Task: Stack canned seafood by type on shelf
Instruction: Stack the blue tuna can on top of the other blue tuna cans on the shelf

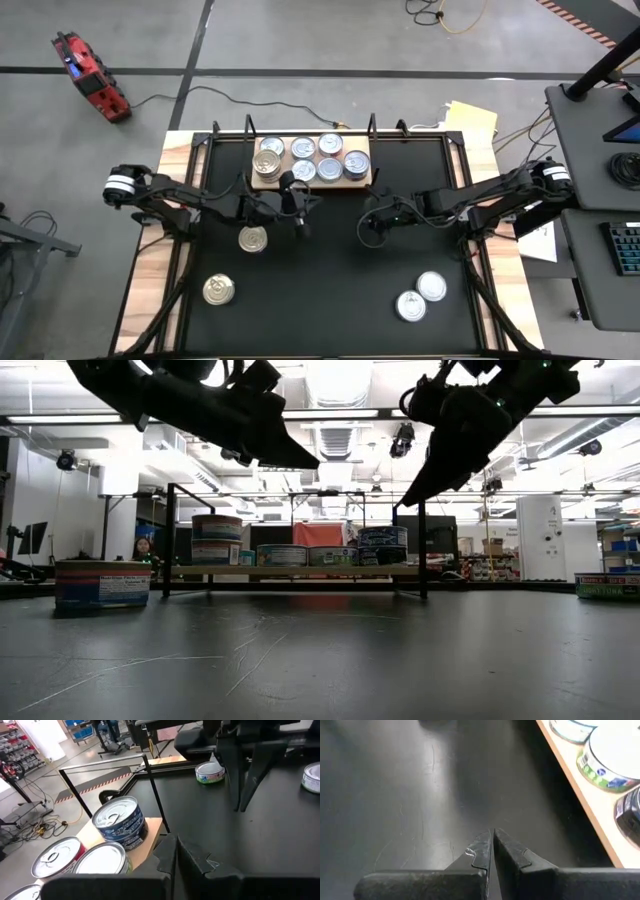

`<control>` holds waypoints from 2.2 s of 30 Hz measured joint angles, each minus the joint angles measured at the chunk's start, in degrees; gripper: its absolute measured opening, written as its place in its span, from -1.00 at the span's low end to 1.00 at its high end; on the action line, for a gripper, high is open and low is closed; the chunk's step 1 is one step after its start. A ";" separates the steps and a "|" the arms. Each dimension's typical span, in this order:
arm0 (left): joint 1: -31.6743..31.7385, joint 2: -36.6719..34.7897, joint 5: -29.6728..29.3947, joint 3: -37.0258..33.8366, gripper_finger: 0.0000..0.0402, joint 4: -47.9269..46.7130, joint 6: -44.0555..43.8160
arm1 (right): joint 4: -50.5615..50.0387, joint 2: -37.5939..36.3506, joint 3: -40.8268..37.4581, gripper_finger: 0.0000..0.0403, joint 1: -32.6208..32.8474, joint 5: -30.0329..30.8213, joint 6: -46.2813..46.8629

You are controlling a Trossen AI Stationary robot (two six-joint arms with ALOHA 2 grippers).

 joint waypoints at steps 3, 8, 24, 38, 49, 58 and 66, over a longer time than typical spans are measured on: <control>-0.03 0.00 0.00 0.23 -1.00 -0.19 -0.15 | 0.75 0.13 0.00 -0.94 -0.01 0.05 -3.71; -0.32 0.00 0.02 0.23 -1.00 -0.28 -1.97 | 2.69 0.13 0.00 -0.94 -0.01 0.04 -6.97; -0.40 0.00 0.14 0.55 -1.00 0.01 -0.53 | 4.24 0.33 0.00 -0.94 -0.01 0.04 -9.37; -1.14 0.00 0.11 0.48 -1.00 -1.63 -0.41 | -6.07 -0.65 4.11 -0.94 3.12 -8.45 6.33; -5.98 -8.09 0.10 0.45 -1.00 -9.14 5.75 | -31.56 -0.24 15.93 -0.94 13.09 -9.31 21.36; -7.85 -13.08 0.65 0.16 -1.00 -19.05 -2.46 | -33.55 -0.28 14.86 -0.94 22.68 -12.88 36.51; -13.25 -12.99 2.36 -0.09 -1.00 -18.82 -5.23 | -33.43 -0.26 11.72 -0.94 31.56 -15.61 50.01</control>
